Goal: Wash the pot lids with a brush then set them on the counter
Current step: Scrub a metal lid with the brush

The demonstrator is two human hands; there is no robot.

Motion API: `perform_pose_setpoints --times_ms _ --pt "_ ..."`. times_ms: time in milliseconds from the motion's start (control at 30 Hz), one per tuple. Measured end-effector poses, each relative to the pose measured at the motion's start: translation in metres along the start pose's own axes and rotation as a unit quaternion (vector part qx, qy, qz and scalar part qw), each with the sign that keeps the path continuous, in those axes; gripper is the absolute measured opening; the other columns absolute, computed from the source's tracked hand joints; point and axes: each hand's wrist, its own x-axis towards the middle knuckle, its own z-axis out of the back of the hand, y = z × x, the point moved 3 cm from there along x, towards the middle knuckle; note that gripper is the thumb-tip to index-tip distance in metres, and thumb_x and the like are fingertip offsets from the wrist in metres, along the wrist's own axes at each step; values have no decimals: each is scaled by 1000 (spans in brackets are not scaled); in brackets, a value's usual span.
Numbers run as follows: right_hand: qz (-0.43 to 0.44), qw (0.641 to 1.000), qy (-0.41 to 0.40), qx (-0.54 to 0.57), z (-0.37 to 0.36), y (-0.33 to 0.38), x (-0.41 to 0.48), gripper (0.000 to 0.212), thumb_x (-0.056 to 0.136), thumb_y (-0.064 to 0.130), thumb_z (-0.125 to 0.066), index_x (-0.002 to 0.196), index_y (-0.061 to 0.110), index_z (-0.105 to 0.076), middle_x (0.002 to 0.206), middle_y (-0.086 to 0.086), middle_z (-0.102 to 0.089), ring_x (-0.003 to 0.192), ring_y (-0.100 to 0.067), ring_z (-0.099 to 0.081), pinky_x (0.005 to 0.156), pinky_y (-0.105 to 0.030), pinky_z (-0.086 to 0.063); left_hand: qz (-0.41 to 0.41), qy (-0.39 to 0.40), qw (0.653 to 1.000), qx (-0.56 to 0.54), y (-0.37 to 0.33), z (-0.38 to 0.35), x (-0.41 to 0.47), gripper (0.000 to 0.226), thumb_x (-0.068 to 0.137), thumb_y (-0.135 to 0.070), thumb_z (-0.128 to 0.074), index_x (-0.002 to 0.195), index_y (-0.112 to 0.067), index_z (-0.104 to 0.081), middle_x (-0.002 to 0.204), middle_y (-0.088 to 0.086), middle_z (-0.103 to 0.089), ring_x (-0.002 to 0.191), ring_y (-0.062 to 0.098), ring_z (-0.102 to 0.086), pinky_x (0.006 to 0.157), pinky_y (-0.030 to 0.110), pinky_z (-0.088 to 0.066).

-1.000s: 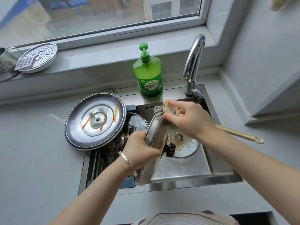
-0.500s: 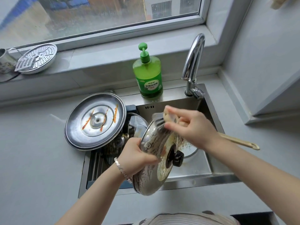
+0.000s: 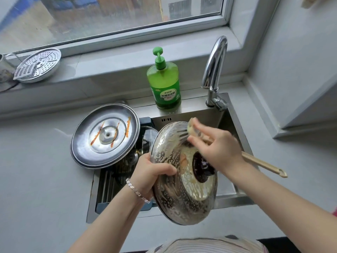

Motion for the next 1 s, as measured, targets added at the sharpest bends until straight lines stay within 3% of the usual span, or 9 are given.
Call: perform_pose_setpoints --times_ms 100,233,367,500,667,733,800,900,1000 --pt "103 994 6 -36 -5 16 -17 47 79 53 -54 121 34 -59 60 12 -59 45 0 -38 42 -16 -34 3 -9 1000 -23 -1 5 1 57 39 9 -66 96 14 -59 79 25 -64 66 35 -64 62 41 -56" --pt "-52 996 50 -52 4 -16 7 43 85 50 -58 127 45 -49 87 12 -70 59 -3 -49 59 -25 -44 -1 -15 999 -43 -4 7 0 47 44 11 -59 91 9 -58 68 19 -63 54 28 -64 50 35 -54" --pt "132 989 45 -42 -6 15 -15 45 78 55 -53 118 35 -62 65 10 -63 51 -1 -42 45 -15 -35 -10 -25 998 -53 -6 12 2 67 34 3 -68 99 14 -59 86 28 -63 66 33 -64 62 39 -56" --pt "-44 995 74 -47 5 -18 9 42 84 51 -58 125 44 -52 93 17 -68 67 -1 -53 58 -18 -36 -2 -15 999 -43 -6 14 2 53 39 8 -63 92 9 -59 71 20 -62 54 29 -63 52 34 -55" --pt "-8 994 104 13 -7 -20 -8 45 80 47 -65 121 48 -49 81 16 -67 62 6 -52 60 -14 -38 -1 -17 999 -44 -5 14 2 61 31 0 -68 91 9 -61 76 22 -62 60 31 -64 56 36 -55" --pt "-102 989 110 11 -8 -48 1 43 79 52 -60 120 54 -48 102 16 -70 87 2 -63 79 -27 -50 -4 -17 999 -46 -4 13 3 58 33 5 -65 91 8 -61 72 21 -62 56 29 -63 54 35 -55" --pt "-152 982 109 7 -7 -62 2 42 78 55 -58 119 54 -52 114 13 -67 108 -10 -62 93 -38 -48 -10 -17 999 -47 -5 13 4 54 39 9 -62 93 8 -60 74 21 -62 58 30 -63 57 37 -56" --pt "-112 987 107 40 -10 -51 -6 37 81 50 -61 116 55 -53 116 17 -65 107 -5 -61 94 -37 -48 -22 -18 999 -42 -7 17 4 64 31 1 -67 94 9 -60 77 22 -63 63 33 -64 61 42 -57" --pt "-155 982 88 66 -8 -62 3 35 82 50 -59 117 50 -55 99 15 -69 98 -8 -63 91 -38 -48 -30 -4 999 -37 -11 15 3 58 30 -3 -68 86 8 -61 72 20 -64 61 31 -64 59 39 -57"
